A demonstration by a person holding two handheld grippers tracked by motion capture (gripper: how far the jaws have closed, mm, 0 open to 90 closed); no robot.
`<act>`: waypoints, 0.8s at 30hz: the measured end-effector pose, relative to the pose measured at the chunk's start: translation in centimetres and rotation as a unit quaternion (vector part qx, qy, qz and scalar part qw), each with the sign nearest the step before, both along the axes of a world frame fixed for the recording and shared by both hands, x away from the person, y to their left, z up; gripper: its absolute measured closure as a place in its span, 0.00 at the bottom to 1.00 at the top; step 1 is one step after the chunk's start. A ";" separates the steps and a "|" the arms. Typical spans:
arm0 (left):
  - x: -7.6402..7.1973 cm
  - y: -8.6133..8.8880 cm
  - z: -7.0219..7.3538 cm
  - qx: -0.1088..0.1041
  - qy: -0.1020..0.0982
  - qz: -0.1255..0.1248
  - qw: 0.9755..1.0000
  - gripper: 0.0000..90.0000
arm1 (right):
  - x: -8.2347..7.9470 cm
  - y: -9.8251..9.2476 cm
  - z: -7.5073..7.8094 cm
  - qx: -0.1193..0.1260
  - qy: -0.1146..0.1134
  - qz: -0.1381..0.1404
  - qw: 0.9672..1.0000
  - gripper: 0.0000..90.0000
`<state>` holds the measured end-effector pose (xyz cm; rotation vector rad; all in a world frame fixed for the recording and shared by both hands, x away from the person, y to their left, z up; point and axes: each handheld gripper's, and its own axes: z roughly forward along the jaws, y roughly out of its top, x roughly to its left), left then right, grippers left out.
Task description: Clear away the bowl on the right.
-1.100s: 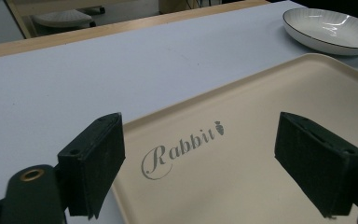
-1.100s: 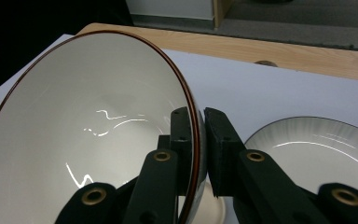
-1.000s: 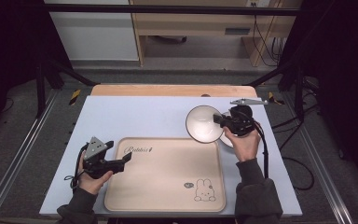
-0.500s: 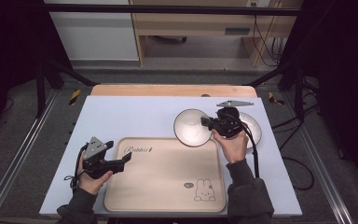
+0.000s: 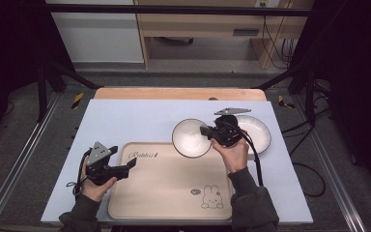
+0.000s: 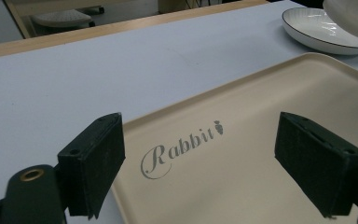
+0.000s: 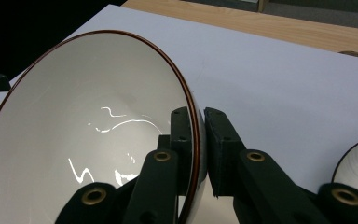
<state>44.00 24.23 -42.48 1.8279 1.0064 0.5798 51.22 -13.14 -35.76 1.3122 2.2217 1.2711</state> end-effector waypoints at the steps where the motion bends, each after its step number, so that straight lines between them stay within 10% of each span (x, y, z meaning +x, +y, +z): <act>1: 0.0 0.0 0.0 0.000 0.000 0.000 1.000 0.17 | 0.0 0.0 0.0 0.000 0.000 0.000 1.000 0.92; 24: -0.1 0.0 0.1 -0.001 -0.001 0.000 1.000 0.17 | -0.5 2.7 -3.3 -0.013 0.042 0.031 0.999 0.92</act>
